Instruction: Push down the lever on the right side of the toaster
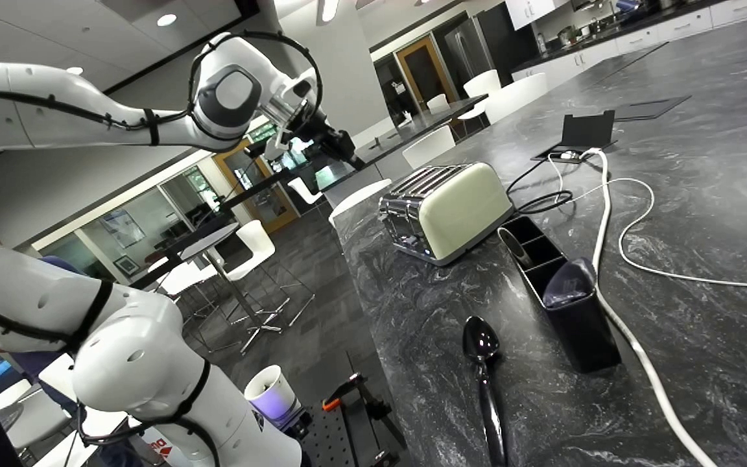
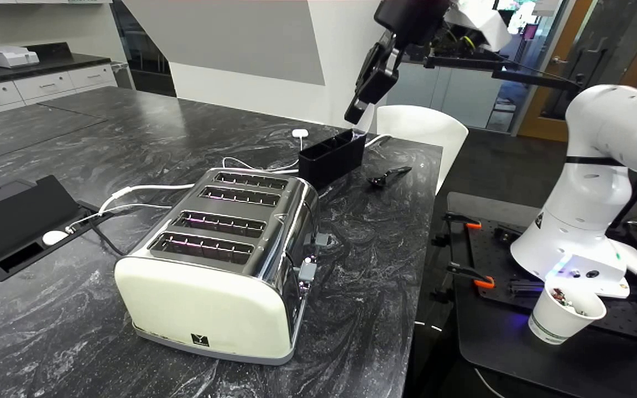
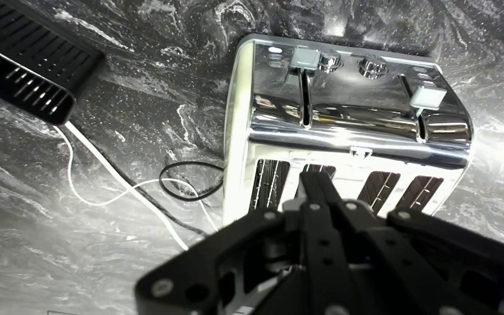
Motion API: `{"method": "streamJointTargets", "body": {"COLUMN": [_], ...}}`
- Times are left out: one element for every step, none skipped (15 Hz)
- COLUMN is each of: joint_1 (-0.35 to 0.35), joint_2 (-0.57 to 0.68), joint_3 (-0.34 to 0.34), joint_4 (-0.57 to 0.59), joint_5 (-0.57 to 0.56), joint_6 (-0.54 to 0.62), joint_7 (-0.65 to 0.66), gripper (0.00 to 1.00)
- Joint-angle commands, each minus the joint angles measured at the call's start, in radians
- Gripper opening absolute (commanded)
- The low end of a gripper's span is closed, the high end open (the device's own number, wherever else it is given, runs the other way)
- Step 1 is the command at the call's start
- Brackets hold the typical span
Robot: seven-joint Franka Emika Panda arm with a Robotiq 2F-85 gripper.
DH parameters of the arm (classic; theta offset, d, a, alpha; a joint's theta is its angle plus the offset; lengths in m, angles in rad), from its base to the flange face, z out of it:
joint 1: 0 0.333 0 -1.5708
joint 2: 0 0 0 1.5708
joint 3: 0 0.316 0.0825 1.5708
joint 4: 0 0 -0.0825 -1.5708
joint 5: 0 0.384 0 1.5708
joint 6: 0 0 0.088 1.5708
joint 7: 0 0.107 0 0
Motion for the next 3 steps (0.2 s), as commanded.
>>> {"method": "streamJointTargets", "body": {"joint_1": [0.001,-0.002,0.000], "joint_2": [-0.020,-0.020,-0.019], "joint_3": [-0.010,-0.006,-0.007], "joint_4": [0.012,0.012,0.010], "joint_5": [0.017,0.011,0.014], "joint_6": [-0.044,-0.040,-0.032], "joint_7": [-0.036,-0.032,-0.034], "gripper": [0.00,0.00,0.00]}}
